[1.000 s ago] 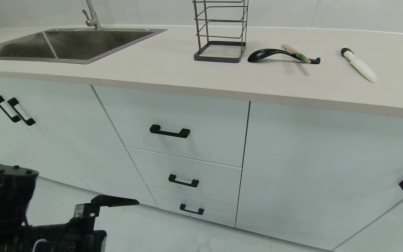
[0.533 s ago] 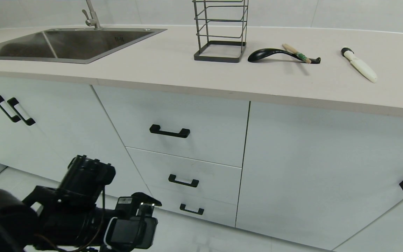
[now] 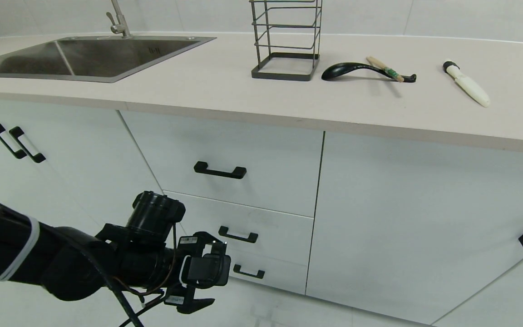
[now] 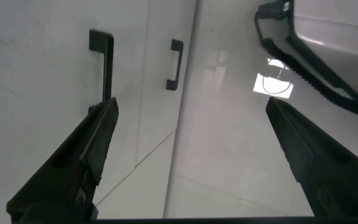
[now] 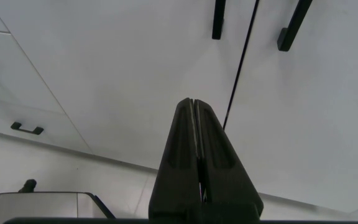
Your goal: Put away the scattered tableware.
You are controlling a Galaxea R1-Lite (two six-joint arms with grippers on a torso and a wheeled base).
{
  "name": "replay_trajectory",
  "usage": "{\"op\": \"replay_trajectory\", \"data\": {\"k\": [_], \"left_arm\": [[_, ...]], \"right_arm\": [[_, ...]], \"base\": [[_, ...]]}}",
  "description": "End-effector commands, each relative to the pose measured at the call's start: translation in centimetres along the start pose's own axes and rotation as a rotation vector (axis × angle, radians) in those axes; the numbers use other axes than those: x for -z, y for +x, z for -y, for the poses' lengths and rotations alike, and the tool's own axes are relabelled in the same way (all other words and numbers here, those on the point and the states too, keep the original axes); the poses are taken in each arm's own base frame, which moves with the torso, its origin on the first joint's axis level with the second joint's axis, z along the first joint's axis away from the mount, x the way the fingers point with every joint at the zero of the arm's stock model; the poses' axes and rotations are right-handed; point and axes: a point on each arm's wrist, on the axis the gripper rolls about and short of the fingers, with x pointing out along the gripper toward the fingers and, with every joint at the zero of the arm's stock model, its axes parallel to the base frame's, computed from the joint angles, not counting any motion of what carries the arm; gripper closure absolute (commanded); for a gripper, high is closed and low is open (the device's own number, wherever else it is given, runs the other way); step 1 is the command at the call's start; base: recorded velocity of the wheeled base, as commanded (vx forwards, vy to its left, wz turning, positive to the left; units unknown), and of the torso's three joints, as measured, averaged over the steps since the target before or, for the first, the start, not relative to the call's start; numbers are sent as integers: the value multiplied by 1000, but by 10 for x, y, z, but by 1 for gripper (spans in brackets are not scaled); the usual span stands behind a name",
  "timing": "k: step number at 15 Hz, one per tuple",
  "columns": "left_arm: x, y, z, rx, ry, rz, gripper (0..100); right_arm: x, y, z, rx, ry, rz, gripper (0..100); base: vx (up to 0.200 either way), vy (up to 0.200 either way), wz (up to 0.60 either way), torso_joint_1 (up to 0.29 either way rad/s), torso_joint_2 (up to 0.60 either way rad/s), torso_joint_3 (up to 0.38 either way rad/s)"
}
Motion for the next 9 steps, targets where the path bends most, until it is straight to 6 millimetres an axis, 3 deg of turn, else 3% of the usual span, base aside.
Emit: {"op": "replay_trajectory", "data": {"k": [1, 6, 9], "left_arm": [[5, 14, 0, 3, -6, -19, 0], [8, 23, -1, -33, -23, -40, 0], [10, 39, -2, -54, -24, -45, 0]], "right_arm": [[0, 0, 0, 0, 0, -1, 100], [0, 0, 0, 0, 0, -1, 100], [0, 0, 0, 0, 0, -1, 100]], "base": [[0, 0, 0, 0, 0, 0], [0, 0, 0, 0, 0, 0], [0, 0, 0, 0, 0, 0]]}}
